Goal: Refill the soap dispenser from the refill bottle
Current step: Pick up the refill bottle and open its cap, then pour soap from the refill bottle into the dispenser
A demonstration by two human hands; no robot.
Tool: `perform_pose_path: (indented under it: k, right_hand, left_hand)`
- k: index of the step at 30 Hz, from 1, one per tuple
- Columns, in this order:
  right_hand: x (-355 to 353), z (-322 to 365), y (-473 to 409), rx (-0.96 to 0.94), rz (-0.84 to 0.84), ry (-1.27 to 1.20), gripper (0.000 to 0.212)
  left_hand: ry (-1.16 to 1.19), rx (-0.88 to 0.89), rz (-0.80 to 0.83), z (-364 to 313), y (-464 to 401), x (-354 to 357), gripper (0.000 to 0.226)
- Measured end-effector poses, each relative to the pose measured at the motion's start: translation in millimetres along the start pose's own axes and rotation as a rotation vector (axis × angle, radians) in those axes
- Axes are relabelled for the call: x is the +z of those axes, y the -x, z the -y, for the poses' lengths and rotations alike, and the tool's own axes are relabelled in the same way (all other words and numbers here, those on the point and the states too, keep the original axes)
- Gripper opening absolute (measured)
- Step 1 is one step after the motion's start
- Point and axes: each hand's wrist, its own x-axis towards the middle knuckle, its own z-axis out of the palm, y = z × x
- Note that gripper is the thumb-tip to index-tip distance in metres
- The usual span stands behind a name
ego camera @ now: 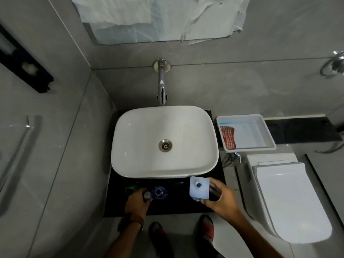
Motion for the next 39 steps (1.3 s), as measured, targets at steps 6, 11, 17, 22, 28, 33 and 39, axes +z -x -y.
perform_pose_path:
  k: [6,11,17,22,28,33,39]
  right_hand:
    - [7.4,-8.5,-2.5,-0.026,-0.027,0.003,0.073]
    - [8.0,-9.6,-4.9,-0.059,-0.046,-0.004,0.07]
    - [7.7,-15.8,-13.4,-0.045,-0.034,0.0,0.075]
    - [4.7,-15.6,-12.7,-0.021,-0.003,0.032,0.086]
    - [0.3,-17.3,-10.4,-0.025,-0.035,0.064,0.082]
    - [3.8,-20.9,-12.4,-0.041,-0.034,0.064,0.078]
    - [4.8,-19.2,-8.4,-0.03,-0.055,0.014,0.074]
  left_hand:
    - [-0.025,0.055,-0.045,-5.6,-20.7,10.0,0.026]
    - [0.035,0.099,-0.063,-6.4,-28.3,14.2,0.015]
    - [0.089,0.186,-0.066,-6.7,-24.1,8.3,0.029]
    - [0.174,0.253,-0.051,2.2,-0.6,-3.4,0.062]
    - [0.269,0.379,0.139,8.4,8.7,-7.9,0.078]
    - [0.355,0.299,0.155,2.2,2.3,0.3,0.066]
    - [0.36,0.273,0.127,-0.6,1.4,7.1,0.057]
